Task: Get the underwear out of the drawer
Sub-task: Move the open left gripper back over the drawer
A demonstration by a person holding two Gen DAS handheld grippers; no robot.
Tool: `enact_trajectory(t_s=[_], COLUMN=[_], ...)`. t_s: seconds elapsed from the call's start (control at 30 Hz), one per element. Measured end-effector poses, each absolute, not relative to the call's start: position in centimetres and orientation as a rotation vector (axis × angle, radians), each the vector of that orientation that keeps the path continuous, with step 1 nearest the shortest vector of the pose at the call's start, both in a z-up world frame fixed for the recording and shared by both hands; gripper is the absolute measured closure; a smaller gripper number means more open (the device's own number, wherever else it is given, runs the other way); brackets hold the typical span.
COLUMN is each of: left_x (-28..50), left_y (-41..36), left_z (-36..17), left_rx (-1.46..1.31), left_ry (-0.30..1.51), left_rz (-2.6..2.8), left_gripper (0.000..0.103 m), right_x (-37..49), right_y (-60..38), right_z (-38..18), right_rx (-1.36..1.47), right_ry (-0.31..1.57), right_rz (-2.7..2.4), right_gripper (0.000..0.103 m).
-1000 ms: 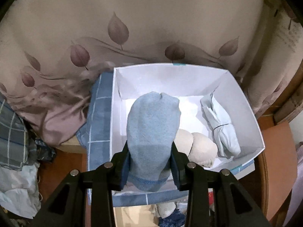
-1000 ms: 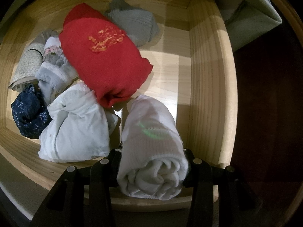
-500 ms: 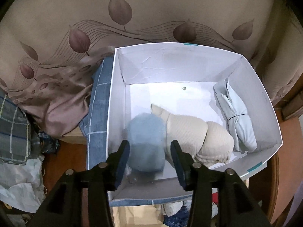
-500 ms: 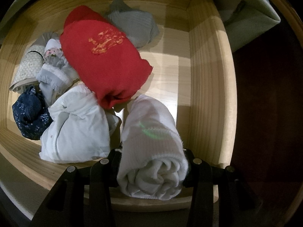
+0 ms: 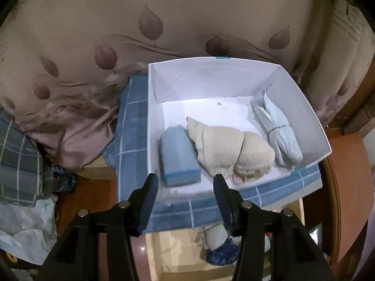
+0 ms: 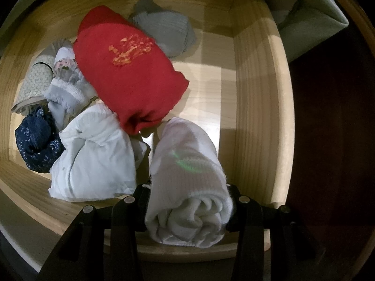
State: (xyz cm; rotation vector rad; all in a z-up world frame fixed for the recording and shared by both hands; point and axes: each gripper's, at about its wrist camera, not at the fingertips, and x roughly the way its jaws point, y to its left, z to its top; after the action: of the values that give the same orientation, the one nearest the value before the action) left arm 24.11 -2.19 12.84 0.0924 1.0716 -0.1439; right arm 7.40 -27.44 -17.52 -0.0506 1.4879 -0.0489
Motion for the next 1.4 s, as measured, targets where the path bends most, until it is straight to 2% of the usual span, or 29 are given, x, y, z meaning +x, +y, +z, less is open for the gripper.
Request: enact_trajectory(t_s=[0.2, 0.37, 0.77, 1.03, 1.4], left_x=[20.0, 16.8, 11.9, 10.0, 9.2], left_y=[-0.3, 1.2, 1.4, 0.6, -1.0], left_z=[12.6, 10.1, -0.8, -5.7, -7.4], left_rx=[0.053, 0.0, -0.014, -0.071, -0.013], left_ry=[1.037, 1.064, 1.191, 1.206, 1.185], left_rz=[-0.095, -0.07, 0.023, 0.06, 0.063], left_gripper=[0.053, 0.053, 0.053, 0.053, 0.052], right_x=[7.6, 7.8, 7.8, 7.5, 6.8], right_y=[-27.7, -27.6, -27.3, -27.4, -28.1], right_z=[-17.8, -18.0, -18.1, -17.8, -16.7], right_rx=[-0.044, -0.057, -0.065, -0.057, -0.034], right_ry=[1.498, 1.505, 1.505, 1.485, 1.439], right_rz=[-0.048, -0.044, -0.035, -0.029, -0.045], right_gripper=[0.062, 0.062, 0.062, 0.062, 0.064])
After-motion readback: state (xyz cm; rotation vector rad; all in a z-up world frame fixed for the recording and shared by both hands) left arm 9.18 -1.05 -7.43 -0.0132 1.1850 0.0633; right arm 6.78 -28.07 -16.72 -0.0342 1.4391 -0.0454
